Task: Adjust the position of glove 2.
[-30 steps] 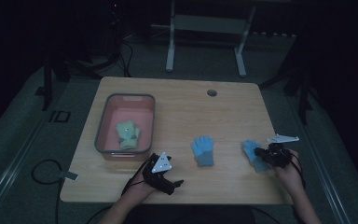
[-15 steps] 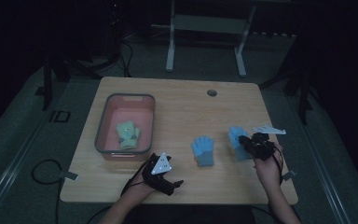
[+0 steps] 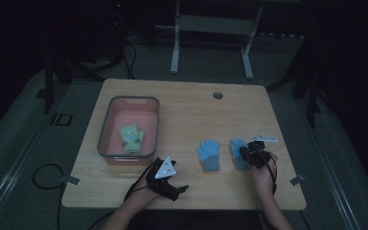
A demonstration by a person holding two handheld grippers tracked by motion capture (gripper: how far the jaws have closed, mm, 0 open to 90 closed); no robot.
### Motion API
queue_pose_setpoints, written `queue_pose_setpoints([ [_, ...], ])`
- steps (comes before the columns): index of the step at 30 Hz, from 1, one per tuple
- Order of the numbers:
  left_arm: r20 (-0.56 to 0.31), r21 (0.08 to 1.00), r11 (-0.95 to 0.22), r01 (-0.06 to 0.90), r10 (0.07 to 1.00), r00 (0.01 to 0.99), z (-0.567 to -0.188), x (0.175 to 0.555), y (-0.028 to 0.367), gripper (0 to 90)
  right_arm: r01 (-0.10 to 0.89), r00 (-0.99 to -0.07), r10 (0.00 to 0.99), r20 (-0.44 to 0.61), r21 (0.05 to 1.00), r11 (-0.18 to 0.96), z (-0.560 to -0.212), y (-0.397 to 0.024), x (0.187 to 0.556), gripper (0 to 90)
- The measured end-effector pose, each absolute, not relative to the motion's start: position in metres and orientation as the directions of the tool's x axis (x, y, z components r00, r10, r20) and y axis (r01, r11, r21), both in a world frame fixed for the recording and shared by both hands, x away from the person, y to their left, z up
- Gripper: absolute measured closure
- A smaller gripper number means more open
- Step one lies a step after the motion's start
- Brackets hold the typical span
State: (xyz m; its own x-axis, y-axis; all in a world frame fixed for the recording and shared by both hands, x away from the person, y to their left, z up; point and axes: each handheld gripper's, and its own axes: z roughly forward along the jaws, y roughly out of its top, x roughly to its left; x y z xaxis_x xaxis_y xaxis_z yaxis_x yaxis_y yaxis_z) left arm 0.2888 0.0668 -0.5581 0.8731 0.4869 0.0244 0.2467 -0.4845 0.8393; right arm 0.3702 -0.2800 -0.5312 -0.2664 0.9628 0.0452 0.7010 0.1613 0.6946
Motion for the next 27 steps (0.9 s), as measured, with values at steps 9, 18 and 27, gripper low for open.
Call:
queue_pose_setpoints([
  [9, 0.023, 0.838, -0.488, 0.246, 0.481, 0.876, -0.558, 0.289, 0.067, 2.1, 0.718, -0.286, 0.957, 0.042, 0.671, 0.185, -0.539, -0.286, 0.376, 75.7],
  [18, 0.027, 0.837, -0.491, 0.242, 0.478, 0.878, -0.558, 0.289, 0.066, 2.1, 0.664, -0.411, 0.912, 0.017, 0.690, 0.287, -0.517, -0.300, 0.373, 68.1],
  [27, 0.027, 0.835, -0.494, 0.244, 0.480, 0.877, -0.558, 0.289, 0.066, 2.2, 0.580, -0.601, 0.799, 0.022, 0.700, 0.417, -0.511, -0.322, 0.377, 66.3],
])
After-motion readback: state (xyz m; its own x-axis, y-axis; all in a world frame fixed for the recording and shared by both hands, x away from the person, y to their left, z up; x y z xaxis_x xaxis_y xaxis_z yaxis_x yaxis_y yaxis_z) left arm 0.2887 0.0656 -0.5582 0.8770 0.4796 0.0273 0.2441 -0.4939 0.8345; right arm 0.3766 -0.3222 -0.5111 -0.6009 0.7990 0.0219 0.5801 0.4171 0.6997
